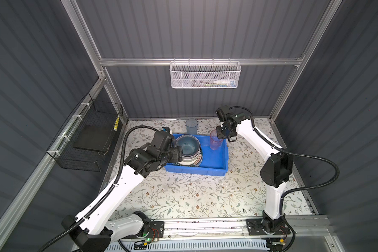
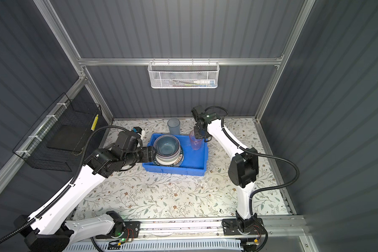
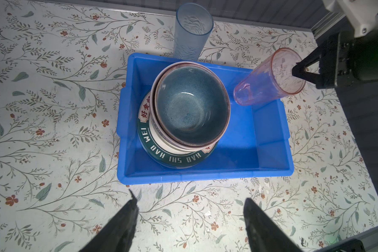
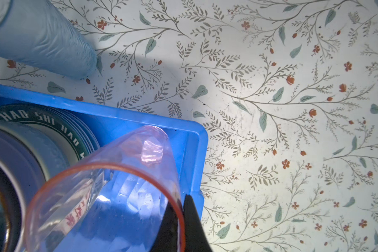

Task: Place the mixed dishes into the plastic bin
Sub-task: 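Open the left gripper and draw back while right carries the cup, then lower the pink cup into the bin corner and release with right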

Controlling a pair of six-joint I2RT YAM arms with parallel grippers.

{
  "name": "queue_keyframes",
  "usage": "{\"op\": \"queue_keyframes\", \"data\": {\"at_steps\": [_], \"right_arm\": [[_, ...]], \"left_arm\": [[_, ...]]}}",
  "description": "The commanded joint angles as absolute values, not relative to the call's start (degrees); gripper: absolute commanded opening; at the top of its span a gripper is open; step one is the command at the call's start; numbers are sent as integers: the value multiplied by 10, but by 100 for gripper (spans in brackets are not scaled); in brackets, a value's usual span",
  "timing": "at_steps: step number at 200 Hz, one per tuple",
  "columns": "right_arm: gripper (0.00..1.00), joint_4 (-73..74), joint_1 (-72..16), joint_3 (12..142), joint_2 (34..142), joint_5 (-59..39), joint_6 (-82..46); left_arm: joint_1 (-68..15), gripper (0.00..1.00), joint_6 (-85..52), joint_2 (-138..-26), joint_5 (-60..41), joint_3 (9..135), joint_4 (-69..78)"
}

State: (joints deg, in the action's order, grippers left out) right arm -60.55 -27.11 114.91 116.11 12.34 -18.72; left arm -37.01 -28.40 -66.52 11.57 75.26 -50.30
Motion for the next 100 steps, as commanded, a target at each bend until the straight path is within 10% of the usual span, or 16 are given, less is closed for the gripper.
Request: {"op": "queue_keyframes", "data": {"at_steps": [1,100], "right_arm": [[0,-630,-259,1177,1178,137,-171],[0,-647,-246,1198,1218,145,-161]], "left_arm": [[-363,78,-291,-653,134,736,-512],[-331,79,-298,-633,141,661,-507]]}}
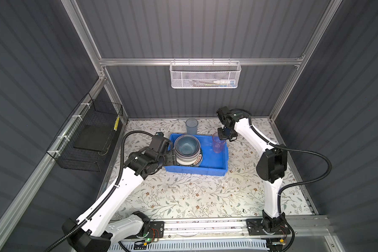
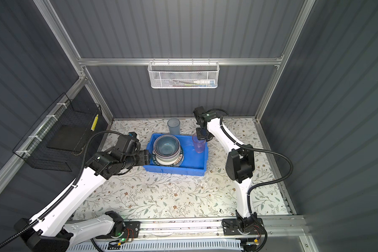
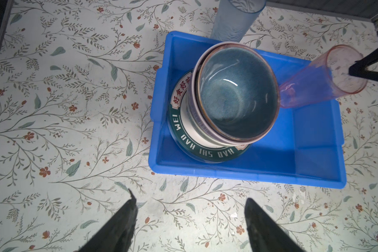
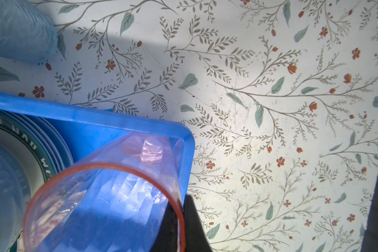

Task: Place the mixed dishes into the plastic bin
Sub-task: 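Lower the pink cup into the bin corner and release with right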

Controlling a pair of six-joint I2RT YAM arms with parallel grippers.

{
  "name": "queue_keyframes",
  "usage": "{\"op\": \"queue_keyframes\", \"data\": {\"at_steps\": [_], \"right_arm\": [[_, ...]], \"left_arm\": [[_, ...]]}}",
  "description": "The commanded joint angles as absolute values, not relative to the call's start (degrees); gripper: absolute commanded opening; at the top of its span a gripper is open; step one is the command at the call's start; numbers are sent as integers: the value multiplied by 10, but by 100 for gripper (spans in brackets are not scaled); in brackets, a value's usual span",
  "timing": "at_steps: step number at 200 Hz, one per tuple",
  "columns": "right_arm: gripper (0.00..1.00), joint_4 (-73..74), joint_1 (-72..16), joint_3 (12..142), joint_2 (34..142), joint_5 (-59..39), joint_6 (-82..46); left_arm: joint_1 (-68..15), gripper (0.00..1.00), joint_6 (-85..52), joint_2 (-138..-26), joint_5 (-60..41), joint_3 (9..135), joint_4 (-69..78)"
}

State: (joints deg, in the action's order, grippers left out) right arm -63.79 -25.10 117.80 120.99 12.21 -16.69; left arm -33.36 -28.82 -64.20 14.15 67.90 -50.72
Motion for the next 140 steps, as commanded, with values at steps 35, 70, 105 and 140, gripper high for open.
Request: {"op": "queue_keyframes", "data": {"at_steps": [35,70,105,140], "right_arm": [[0,-647,-244,1201,1226,143,-157],[2,-649,-240,1200,1231,142,-159],[10,-647,-238,1200,1232,136,-163],[18,-647,-237,1201,1226,133,-164]], "left_arm": [[-329,79,-303,-628,140,646,-505],[-329,79,-309,-615,139,633,-514],[-328,80,-307,-610,141,626,-519],[-328,80,-309,-610,148,621,-520]]}}
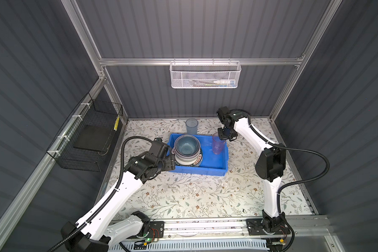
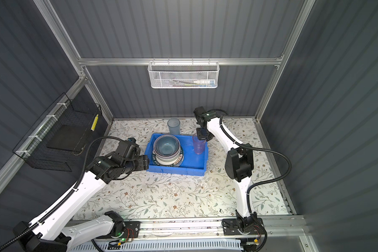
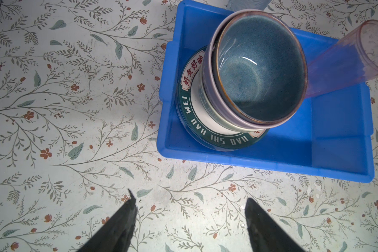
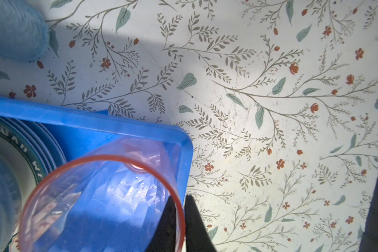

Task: Place the mixed dishes into the plastic bin
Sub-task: 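Lower the pink cup into the bin corner and release with right, then grip the bin's side walls with both grippers and pull it nearer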

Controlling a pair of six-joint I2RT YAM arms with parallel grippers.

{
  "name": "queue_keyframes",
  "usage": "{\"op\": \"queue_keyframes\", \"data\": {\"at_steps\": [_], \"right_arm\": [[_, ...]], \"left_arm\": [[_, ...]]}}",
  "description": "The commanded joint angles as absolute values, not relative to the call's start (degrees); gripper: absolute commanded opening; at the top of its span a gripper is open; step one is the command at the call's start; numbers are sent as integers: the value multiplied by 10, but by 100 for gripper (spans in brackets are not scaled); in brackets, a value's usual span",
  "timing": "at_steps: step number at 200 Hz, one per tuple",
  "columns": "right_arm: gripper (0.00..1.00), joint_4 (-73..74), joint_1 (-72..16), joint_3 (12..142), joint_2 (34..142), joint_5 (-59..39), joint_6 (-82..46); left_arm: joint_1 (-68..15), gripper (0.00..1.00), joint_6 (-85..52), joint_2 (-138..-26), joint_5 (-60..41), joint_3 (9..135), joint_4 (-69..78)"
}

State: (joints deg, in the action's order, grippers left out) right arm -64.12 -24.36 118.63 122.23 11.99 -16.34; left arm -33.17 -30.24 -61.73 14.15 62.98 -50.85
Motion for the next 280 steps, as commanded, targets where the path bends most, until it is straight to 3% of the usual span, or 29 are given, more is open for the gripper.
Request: {"op": "queue_keyframes", "data": {"at_steps": [1,35,94,140,203,253,280], "right_arm": [[18,-647,-237,1201,1226,133,-164],[28,-643,-236,1202,1220,132,-163],[59,-586,-236,1142,1152,109,-149],[72,-548,-236,1067,1061,62,-163],[75,-467,-237,854,895,-12,-231],[70,-407,-246,701,822,-67,-282],[70,-381,-252,659,822,-82,-285]], "left_arm": [[-328,80,-309,-610,148,621,-520],[-327,80,-303,-620,151,623,-511],[-319,80,-279,-643,163,660,-504],[-269,78,-244,-667,133,672,-492],[-136,60,-166,-736,-15,656,-422],[-115,54,-150,-812,-62,655,-403],[-113,40,-147,-827,-76,640,-394]]}}
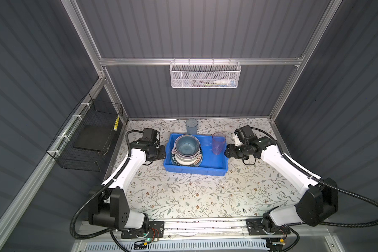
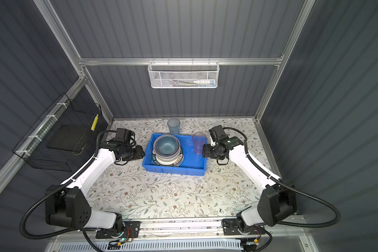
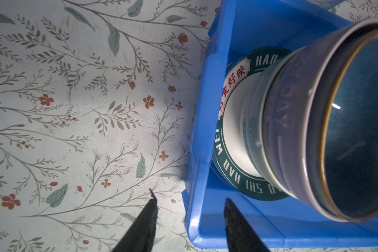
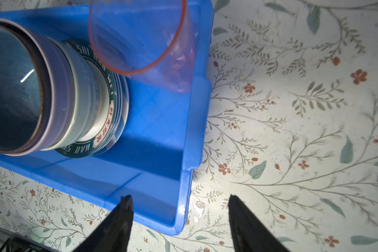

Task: Place the mixed dishes into the plastic bin
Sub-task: 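Grip the bin's side walls with both grippers and pull it nearer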

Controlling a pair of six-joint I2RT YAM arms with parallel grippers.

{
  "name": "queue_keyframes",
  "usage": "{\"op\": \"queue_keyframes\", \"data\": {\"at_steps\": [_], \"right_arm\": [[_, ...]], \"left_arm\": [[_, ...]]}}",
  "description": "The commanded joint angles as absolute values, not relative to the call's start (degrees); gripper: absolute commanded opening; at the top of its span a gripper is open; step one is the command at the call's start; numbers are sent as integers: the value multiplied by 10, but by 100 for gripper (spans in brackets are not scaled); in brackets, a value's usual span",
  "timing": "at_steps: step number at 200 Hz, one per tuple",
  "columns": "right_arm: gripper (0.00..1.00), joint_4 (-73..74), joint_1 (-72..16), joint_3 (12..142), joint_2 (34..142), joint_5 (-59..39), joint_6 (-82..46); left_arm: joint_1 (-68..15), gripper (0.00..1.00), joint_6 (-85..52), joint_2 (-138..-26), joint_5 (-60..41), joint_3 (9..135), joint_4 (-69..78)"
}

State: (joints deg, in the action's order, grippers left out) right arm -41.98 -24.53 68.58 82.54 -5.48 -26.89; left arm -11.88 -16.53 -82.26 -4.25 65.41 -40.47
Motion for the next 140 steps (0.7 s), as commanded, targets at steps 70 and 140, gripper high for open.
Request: {"op": "queue_keyframes", "data": {"at_steps": [70,140], "right_arm": [[66,-355,-275,621,856,-82,-311],[26,-356,-284,602,868,-83,-326]], "left_arm": [[-112,38,-147,-854,-106,597,-359],[-112,15,-152,-854,-151,592,-381]]}}
